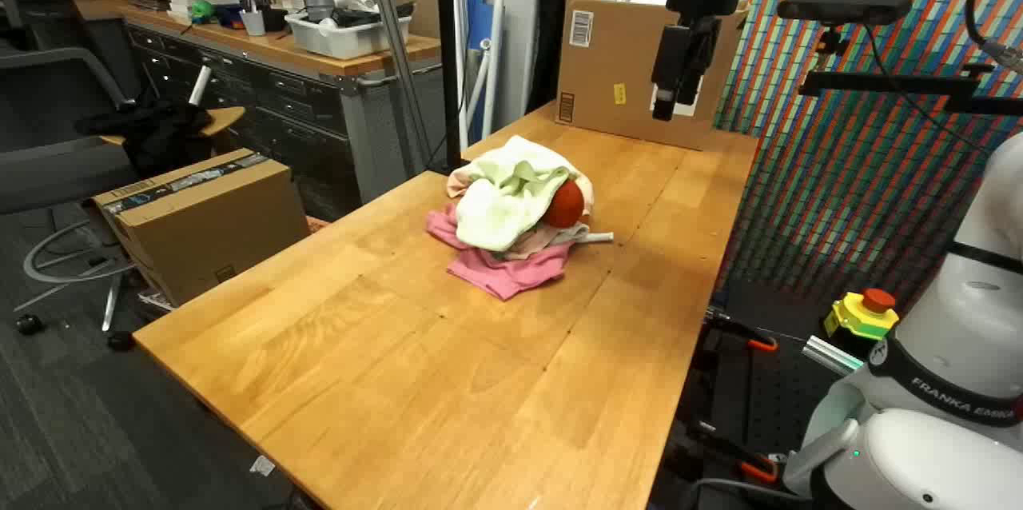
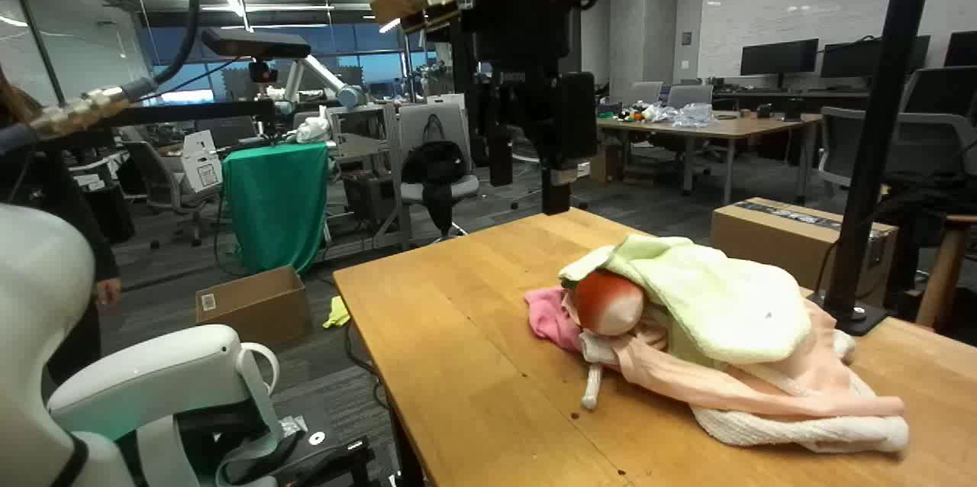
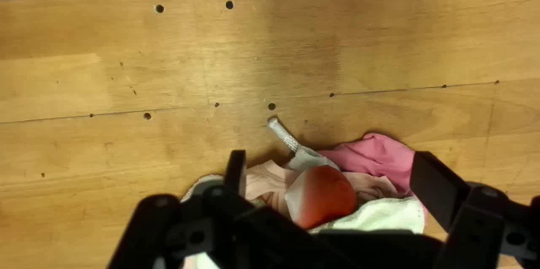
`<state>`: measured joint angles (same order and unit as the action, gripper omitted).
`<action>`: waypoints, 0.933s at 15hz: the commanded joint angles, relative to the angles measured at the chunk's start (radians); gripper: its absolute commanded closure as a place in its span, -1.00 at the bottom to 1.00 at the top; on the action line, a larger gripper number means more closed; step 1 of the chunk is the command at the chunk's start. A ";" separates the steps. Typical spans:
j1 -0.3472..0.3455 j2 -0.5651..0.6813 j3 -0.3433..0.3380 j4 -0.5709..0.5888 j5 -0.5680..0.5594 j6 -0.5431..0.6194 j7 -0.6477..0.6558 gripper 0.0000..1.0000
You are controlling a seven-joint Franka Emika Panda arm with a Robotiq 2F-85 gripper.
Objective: Pick up the cloths and put them around the table.
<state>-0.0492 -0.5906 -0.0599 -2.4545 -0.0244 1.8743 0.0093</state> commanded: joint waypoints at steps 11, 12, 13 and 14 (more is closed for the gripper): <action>0.005 0.070 0.023 0.074 -0.023 -0.050 -0.014 -1.00; 0.009 0.088 0.030 0.093 -0.029 -0.060 -0.017 -1.00; 0.012 0.107 0.037 0.110 -0.035 -0.066 -0.016 -1.00; 0.015 0.126 0.044 0.130 -0.041 -0.075 -0.018 -1.00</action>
<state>-0.0435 -0.5345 -0.0349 -2.4128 -0.0382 1.8485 0.0044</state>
